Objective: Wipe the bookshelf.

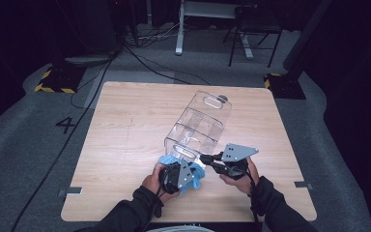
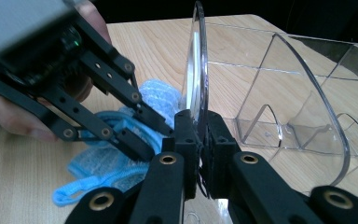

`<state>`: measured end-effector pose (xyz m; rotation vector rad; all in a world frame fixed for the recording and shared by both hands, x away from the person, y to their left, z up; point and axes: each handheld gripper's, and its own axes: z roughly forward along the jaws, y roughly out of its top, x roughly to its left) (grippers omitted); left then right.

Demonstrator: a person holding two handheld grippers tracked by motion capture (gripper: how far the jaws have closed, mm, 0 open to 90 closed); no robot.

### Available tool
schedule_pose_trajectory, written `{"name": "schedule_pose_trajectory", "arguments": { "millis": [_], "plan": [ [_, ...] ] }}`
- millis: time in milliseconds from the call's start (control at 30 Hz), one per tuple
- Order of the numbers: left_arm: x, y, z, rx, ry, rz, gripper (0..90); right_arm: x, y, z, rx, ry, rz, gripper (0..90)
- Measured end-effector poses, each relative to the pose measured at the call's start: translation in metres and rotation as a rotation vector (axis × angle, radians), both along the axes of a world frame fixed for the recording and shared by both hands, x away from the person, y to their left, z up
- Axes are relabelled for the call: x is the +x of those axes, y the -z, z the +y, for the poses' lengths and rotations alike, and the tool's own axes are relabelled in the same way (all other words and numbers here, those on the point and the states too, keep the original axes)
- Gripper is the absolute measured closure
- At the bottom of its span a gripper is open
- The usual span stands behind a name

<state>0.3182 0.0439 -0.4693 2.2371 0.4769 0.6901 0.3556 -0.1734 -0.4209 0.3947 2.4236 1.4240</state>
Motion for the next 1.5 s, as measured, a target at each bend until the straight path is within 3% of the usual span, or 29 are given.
{"name": "schedule_pose_trajectory", "arguments": {
  "millis": [167,333,433,600,900,933,1233,1400,1500],
  "plan": [
    [0.008,0.004,0.008,0.03,-0.026,0.041,78.4,0.0,0.0,0.0,0.0,-0.001,0.001,86.1],
    [0.016,0.001,0.027,0.035,-0.109,0.059,78.2,0.0,0.0,0.0,-0.001,-0.001,-0.001,86.1],
    [0.023,-0.004,0.049,0.002,-0.188,0.061,78.2,0.0,0.0,0.0,-0.001,-0.002,0.0,86.2],
    [0.027,-0.013,0.062,-0.035,-0.234,0.04,78.2,-0.001,-0.001,0.0,-0.004,-0.001,-0.001,86.2],
    [0.023,-0.032,0.069,-0.089,-0.255,-0.036,78.2,-0.001,-0.001,-0.001,-0.005,0.005,-0.001,86.4],
    [0.022,-0.038,0.071,-0.119,-0.262,-0.057,78.2,-0.001,-0.001,-0.001,-0.004,0.006,-0.001,86.4],
    [0.019,-0.057,0.069,-0.195,-0.262,-0.126,78.3,0.0,-0.001,-0.002,-0.002,0.017,0.0,86.4],
    [0.011,-0.065,0.057,-0.248,-0.201,-0.158,78.3,0.001,-0.001,-0.003,0.004,0.018,0.003,86.4],
    [0.006,-0.066,0.047,-0.246,-0.157,-0.169,78.3,0.0,0.0,-0.003,0.005,0.019,0.003,86.4]
  ]
}}
